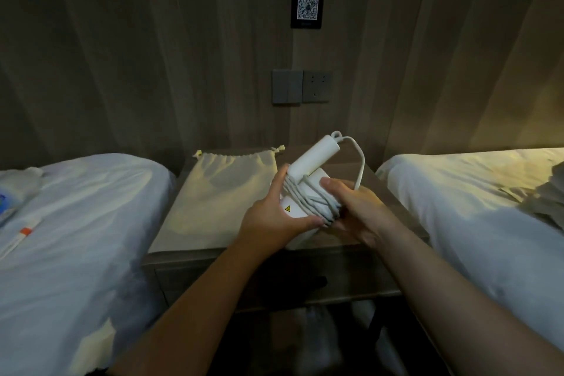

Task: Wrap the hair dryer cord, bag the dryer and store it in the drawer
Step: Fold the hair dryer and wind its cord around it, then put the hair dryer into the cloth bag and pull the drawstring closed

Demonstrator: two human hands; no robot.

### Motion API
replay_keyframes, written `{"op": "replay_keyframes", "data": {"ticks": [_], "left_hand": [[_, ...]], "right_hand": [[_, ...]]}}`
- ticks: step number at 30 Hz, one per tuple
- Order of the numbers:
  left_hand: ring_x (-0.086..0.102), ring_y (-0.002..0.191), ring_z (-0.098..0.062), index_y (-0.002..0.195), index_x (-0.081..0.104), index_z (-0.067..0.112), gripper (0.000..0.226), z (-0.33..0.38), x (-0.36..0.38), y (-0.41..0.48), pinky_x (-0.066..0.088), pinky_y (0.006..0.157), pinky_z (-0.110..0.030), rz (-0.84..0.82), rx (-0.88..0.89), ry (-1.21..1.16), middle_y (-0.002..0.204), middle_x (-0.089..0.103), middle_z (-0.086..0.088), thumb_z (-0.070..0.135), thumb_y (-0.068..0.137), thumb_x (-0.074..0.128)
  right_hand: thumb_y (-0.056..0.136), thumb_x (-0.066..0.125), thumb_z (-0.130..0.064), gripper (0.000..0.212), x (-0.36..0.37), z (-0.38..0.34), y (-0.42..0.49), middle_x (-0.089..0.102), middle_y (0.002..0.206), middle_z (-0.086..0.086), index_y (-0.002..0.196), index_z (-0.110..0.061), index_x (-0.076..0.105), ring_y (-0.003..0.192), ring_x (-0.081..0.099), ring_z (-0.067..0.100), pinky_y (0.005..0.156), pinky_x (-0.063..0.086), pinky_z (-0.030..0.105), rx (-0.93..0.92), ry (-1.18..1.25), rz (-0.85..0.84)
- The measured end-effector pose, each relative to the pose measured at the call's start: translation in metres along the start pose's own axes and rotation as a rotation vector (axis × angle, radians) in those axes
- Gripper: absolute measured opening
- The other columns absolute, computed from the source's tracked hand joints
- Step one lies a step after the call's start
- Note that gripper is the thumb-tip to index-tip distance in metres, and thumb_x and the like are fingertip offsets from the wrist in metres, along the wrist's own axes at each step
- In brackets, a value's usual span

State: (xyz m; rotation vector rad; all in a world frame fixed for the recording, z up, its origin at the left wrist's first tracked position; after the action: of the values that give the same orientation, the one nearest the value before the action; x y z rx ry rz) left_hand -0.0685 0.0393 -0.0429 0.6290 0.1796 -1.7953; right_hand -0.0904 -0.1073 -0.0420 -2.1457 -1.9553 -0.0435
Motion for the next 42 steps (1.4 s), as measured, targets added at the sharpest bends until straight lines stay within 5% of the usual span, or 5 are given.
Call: {"op": "replay_keyframes", "data": {"ticks": [9,16,31,38,42], "left_hand": [[0.058,0.105,-0.024,0.147,0.019,0.029,0.065,-0.027,-0.032,0.069,0.044,0.088,-0.033,0.153,-0.131,-0.069,0.107,0.061,-0.015,0.04,0.091,0.051],[0.048,0.123,-0.031,0.138,0.038,0.021,0.05,-0.057,-0.036,0.111,0.039,0.103,-0.039,0.167,-0.317,0.191,0.136,0.05,-0.011,0.025,0.091,0.054],[0.052,0.111,-0.031,0.116,0.055,0.007,0.028,-0.068,-0.005,0.142,0.043,0.092,-0.035,0.048,-0.237,0.921,0.124,0.051,-0.016,0.017,0.091,0.049],[0.057,0.106,-0.028,0.104,0.065,0.014,0.021,-0.065,-0.013,0.127,0.044,0.093,-0.035,0.0,-0.036,0.814,0.114,0.061,-0.011,0.015,0.088,0.052],[0.055,0.11,-0.026,0.108,0.065,0.014,0.026,-0.052,-0.016,0.115,0.042,0.094,-0.032,-0.067,0.077,0.772,0.118,0.061,-0.009,0.009,0.088,0.049]], "right_hand": [[0.081,0.065,-0.031,0.047,-0.03,0.02,0.069,0.067,0.116,0.019,0.119,-0.004,0.059,0.107,0.065,0.032,0.091,0.051,0.052,-0.017,0.338,0.09],[0.055,0.082,-0.044,0.091,-0.045,0.027,0.095,0.06,0.128,0.018,0.132,-0.01,0.048,0.117,0.059,0.031,0.097,0.049,0.049,-0.065,0.536,0.03],[0.083,0.059,-0.029,0.048,-0.048,0.034,0.103,0.066,0.12,0.017,0.125,-0.009,0.053,0.112,0.063,0.029,0.098,0.048,0.048,-0.006,0.634,-0.057],[0.059,0.081,-0.038,0.086,-0.044,0.029,0.101,0.06,0.13,0.017,0.134,-0.011,0.048,0.12,0.057,0.03,0.101,0.044,0.052,0.003,0.663,-0.09],[0.083,0.058,-0.034,0.048,-0.062,0.026,0.091,0.066,0.12,0.017,0.125,-0.013,0.053,0.115,0.059,0.031,0.099,0.044,0.052,0.016,0.605,-0.032]]}}
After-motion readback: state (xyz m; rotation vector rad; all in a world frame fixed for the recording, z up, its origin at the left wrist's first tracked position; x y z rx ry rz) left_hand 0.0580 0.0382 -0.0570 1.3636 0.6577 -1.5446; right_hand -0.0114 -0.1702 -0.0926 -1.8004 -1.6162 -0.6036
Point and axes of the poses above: each hand's wrist, its own y-axis towards the middle knuckle, its own x-axis out of the palm, z = x × y, the point moved 7 cm from there along y, towards the middle knuckle
